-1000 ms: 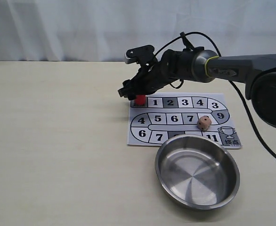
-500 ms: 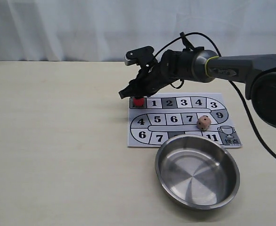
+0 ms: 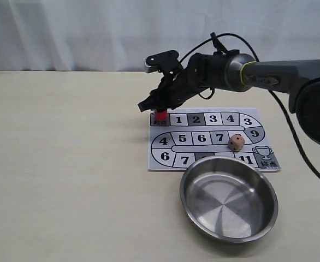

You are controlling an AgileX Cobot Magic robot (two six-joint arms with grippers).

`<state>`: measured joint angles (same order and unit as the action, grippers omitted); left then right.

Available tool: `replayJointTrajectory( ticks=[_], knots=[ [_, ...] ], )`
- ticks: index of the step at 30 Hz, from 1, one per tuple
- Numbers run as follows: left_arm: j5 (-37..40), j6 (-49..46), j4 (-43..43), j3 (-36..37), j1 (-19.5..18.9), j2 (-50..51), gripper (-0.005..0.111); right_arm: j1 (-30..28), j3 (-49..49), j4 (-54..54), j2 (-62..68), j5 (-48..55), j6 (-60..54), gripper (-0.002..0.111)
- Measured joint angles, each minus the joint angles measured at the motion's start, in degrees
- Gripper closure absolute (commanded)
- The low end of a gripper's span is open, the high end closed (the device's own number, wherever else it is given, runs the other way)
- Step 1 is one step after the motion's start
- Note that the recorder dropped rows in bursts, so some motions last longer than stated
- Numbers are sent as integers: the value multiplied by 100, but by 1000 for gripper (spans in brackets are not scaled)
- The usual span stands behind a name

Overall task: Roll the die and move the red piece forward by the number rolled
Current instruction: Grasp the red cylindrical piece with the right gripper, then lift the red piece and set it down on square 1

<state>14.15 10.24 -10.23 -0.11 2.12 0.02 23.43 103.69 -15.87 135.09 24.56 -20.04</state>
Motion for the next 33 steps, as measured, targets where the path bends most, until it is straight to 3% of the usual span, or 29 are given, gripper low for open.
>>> replayJointTrajectory(
  ticks=[16, 23, 26, 33],
  knots=[
    [0, 0, 0, 0, 0, 0, 107, -457, 0, 0, -339, 390, 152, 104],
    [0, 0, 0, 0, 0, 0, 107, -460, 0, 0, 74, 513, 151, 104],
    [0, 0, 0, 0, 0, 0, 107, -460, 14, -1, 74, 524, 159, 94],
    [0, 0, 0, 0, 0, 0, 107, -460, 21, -1, 74, 524, 270, 58]
  ],
)
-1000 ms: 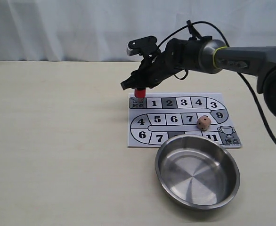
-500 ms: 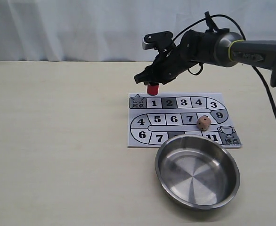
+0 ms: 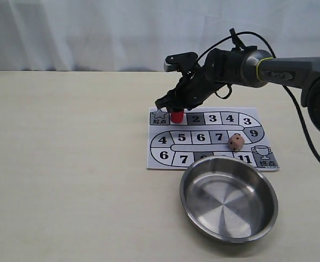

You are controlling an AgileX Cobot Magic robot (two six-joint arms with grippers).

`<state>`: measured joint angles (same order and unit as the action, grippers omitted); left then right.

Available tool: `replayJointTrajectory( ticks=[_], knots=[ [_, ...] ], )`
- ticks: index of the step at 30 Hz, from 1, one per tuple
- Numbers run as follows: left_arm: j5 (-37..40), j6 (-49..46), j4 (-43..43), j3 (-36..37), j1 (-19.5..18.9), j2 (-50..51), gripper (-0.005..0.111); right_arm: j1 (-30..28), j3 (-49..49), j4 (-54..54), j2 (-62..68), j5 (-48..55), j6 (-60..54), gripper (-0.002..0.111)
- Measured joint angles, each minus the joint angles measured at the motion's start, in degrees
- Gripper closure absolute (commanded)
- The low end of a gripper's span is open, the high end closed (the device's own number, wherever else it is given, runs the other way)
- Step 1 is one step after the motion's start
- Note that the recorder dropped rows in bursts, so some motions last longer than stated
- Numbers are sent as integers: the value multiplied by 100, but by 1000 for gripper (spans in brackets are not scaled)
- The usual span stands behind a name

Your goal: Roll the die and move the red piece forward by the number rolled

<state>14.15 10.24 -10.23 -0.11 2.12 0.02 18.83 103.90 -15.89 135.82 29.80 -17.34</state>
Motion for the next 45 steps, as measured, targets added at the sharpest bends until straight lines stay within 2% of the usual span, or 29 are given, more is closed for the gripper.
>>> replayJointTrajectory(
  ticks=[3, 6, 13, 14, 16, 21, 23, 27, 32, 37, 45],
  knots=[
    [0, 0, 0, 0, 0, 0, 107, 0, 0, 0, 35, 44, 24, 43],
    [0, 0, 0, 0, 0, 0, 107, 0, 0, 0, 72, -12, 140, 34],
    [0, 0, 0, 0, 0, 0, 107, 0, 0, 0, -226, -243, 306, 33],
    [0, 0, 0, 0, 0, 0, 107, 0, 0, 0, -257, -183, 318, 34],
    [0, 0, 0, 0, 0, 0, 107, 0, 0, 55, -362, -55, 440, 46],
    [0, 0, 0, 0, 0, 0, 107, 0, 0, 1014, -844, 691, 1260, 91],
    [0, 0, 0, 0, 0, 0, 107, -25, 0, 1424, -1028, 1159, 1425, 104],
    [0, 0, 0, 0, 0, 0, 107, -367, 0, 1589, -1277, 1924, 1517, 104],
    [0, 0, 0, 0, 0, 0, 107, -1166, -23, 1620, -1367, 2803, 1539, 104],
    [0, 0, 0, 0, 0, 0, 107, -1740, -237, 1620, -1367, 3007, 1539, 104],
    [0, 0, 0, 0, 0, 0, 107, -1926, -412, 1632, -1572, 3159, 1395, 104]
  ],
)
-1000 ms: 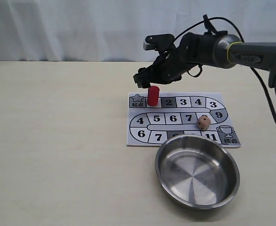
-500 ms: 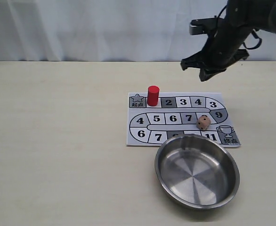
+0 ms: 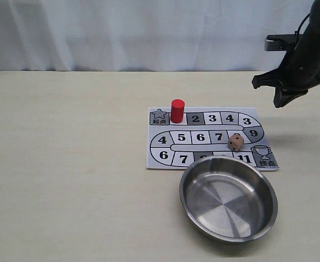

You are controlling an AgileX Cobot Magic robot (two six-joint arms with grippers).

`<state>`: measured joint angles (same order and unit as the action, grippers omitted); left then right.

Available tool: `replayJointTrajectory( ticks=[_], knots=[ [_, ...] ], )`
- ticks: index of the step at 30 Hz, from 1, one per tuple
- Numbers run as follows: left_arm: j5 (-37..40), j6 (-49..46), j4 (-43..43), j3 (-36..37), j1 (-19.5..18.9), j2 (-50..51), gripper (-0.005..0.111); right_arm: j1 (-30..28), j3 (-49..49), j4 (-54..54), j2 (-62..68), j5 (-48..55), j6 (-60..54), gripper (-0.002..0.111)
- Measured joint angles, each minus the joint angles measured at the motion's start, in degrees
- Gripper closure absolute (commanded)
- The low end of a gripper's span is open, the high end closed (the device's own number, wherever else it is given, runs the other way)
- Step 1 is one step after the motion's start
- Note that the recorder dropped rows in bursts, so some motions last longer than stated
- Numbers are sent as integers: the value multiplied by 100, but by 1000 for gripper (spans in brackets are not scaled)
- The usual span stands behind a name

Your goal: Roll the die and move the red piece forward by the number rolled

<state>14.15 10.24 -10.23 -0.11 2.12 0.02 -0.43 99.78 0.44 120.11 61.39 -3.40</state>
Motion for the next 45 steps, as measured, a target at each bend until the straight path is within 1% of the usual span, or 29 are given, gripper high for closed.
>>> replayJointTrajectory(
  ticks=[9, 22, 36, 45],
  knots=[
    [0, 0, 0, 0, 0, 0, 107, 0, -761, -44, -918, 22, -26, 104],
    [0, 0, 0, 0, 0, 0, 107, 0, -2287, -44, -3414, -108, -146, 104],
    [0, 0, 0, 0, 0, 0, 107, 0, -3462, -76, -6833, -119, -146, 104],
    [0, 0, 0, 0, 0, 0, 107, 0, -3644, -76, -9137, 6, -146, 104]
  ],
)
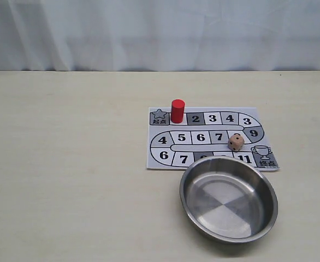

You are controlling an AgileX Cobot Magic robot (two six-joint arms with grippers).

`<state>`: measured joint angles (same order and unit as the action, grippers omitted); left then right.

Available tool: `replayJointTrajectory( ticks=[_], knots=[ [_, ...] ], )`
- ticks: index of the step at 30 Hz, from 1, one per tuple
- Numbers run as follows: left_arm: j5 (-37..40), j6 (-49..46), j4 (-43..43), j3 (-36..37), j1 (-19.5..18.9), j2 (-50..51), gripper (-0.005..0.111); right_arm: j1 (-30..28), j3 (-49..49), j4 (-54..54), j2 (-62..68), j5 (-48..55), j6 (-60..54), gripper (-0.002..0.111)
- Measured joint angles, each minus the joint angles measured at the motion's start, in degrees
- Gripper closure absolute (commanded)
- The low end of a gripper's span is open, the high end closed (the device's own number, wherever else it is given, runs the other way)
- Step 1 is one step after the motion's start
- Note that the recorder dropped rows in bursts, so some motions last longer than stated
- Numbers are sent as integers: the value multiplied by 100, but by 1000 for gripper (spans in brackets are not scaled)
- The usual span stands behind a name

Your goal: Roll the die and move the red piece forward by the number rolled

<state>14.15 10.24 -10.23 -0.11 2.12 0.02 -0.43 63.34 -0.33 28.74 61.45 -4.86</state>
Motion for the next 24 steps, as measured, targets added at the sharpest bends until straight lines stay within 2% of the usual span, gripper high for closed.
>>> replayJointTrajectory(
  ticks=[15, 24],
  knots=[
    [0, 0, 0, 0, 0, 0, 107, 0, 0, 0, -2662, 99, 0, 104],
    [0, 0, 0, 0, 0, 0, 107, 0, -61, 0, -2874, -19, -12, 104]
  ],
)
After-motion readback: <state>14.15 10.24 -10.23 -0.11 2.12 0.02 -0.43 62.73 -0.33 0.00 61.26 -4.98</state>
